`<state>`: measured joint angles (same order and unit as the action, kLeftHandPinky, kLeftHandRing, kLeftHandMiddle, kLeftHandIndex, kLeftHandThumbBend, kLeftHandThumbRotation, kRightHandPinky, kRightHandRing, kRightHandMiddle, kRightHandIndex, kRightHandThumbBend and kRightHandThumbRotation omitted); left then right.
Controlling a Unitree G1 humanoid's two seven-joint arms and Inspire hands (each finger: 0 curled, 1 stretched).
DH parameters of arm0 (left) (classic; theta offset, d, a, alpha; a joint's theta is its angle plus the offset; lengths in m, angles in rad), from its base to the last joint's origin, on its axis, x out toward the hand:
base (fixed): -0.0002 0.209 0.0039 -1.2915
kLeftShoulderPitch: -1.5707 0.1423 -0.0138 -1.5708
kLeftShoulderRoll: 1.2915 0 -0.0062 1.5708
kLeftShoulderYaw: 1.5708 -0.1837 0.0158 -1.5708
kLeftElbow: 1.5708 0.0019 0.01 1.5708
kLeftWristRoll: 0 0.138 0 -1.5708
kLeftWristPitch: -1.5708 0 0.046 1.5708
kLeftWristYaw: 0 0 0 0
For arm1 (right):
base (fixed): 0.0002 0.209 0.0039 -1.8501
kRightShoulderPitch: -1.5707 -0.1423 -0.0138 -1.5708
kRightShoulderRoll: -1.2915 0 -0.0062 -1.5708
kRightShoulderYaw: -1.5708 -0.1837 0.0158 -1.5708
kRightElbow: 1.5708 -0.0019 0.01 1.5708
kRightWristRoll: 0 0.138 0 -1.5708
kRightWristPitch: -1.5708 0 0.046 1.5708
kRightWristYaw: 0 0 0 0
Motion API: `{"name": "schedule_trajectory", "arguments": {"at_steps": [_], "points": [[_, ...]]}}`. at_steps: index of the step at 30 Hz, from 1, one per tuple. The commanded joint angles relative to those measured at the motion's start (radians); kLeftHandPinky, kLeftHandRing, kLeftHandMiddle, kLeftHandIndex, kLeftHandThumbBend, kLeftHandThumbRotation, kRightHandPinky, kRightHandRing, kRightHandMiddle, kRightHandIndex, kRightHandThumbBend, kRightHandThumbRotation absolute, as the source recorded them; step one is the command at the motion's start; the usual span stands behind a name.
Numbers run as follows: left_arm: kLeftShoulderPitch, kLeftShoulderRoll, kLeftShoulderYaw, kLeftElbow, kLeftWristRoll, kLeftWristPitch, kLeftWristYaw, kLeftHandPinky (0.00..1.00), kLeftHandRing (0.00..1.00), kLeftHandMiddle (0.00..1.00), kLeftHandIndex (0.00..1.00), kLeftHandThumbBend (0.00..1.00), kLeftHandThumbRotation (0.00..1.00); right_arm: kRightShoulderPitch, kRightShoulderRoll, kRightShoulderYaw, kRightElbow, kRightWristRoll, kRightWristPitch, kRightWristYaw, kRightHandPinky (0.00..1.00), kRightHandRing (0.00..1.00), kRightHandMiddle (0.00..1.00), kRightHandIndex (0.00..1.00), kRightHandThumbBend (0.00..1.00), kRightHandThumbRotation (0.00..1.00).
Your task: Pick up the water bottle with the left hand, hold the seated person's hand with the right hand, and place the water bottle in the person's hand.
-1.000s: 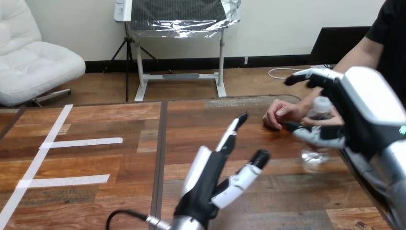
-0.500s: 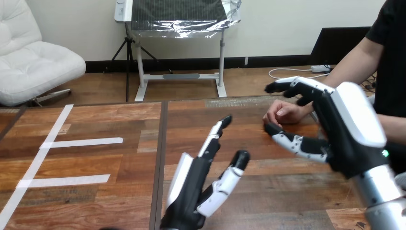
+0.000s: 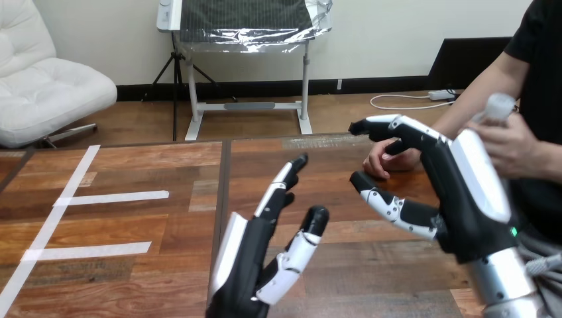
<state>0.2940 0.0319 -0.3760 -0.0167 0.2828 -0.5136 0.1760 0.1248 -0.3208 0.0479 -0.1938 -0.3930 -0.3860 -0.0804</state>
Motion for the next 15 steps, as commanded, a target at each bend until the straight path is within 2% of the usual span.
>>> {"name": "schedule_trajectory", "arguments": {"at_steps": [1,8,15], "points": [[0.052,-0.038,0.005,-0.070,-0.011,-0.036,0.027,0.89,0.92,0.93,0.91,0.41,0.84,-0.012,0.028,0.008,0.021,0.028,-0.043,-0.012,0.67,0.75,0.76,0.70,0.31,0.00],[0.091,-0.032,0.002,-0.094,-0.016,-0.054,0.053,0.86,0.90,0.92,0.90,0.39,0.82,0.004,0.055,0.022,0.039,0.064,-0.065,0.001,0.68,0.75,0.76,0.70,0.26,0.00],[0.120,-0.025,-0.003,-0.121,-0.026,-0.054,0.064,0.84,0.89,0.91,0.89,0.39,0.79,0.013,0.058,0.033,0.047,0.078,-0.074,0.024,0.68,0.76,0.76,0.71,0.23,0.00]]}}
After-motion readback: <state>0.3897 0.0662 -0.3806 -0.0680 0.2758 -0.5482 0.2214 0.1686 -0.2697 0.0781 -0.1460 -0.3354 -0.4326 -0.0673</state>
